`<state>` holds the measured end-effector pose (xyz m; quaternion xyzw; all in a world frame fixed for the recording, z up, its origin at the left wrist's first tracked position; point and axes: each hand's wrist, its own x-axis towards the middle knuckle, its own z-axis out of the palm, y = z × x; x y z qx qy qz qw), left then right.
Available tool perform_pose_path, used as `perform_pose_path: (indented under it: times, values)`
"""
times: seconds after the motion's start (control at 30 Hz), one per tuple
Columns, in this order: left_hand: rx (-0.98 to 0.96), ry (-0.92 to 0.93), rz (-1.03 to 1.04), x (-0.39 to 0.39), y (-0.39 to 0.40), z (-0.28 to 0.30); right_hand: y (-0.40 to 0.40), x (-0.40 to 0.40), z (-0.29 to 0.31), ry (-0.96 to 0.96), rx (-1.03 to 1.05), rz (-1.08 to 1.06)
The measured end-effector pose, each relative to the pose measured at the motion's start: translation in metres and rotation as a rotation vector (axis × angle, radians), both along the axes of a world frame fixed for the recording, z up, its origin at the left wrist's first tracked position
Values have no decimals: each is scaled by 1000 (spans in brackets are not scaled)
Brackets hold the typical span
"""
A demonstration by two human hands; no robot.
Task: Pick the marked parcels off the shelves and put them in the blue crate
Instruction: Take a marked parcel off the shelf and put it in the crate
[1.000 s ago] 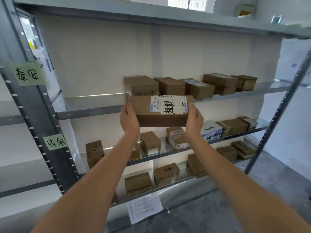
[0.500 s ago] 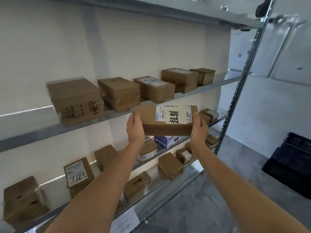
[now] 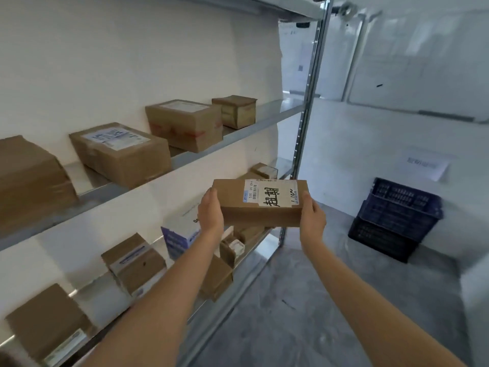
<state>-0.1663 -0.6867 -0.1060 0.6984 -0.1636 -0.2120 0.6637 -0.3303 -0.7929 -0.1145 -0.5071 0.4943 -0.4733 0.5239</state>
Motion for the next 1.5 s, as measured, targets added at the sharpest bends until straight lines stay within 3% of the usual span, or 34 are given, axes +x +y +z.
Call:
perform_pose_path:
  times: [0.37,0.77,1.5]
  values:
    - [10,17,-160,-74,-160,0,-130,-81,-28,20,39,-171]
    - [33,84,-551,-112,-341,-19,-247,-142,-33,-2,84,-443]
    - [107,100,-672,-228,-631,-46,-509,-259,-37,4,161,-565]
